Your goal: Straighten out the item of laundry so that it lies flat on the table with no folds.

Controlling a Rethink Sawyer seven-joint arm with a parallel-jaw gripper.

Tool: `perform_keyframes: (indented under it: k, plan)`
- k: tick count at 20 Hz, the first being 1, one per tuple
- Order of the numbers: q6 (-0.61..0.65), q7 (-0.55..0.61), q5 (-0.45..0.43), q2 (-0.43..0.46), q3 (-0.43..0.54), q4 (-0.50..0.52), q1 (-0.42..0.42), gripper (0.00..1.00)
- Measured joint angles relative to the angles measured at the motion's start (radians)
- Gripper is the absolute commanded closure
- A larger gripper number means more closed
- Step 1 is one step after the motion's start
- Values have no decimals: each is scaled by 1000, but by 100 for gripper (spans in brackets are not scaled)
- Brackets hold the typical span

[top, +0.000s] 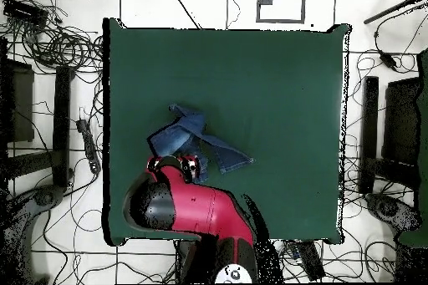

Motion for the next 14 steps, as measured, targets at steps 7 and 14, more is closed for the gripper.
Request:
perform_keyframes:
  k: [7, 14]
  plan:
    - [84, 0, 0, -55, -4, 8, -1, 100]
    - [213, 0, 0, -117, -6, 8, -10, 100]
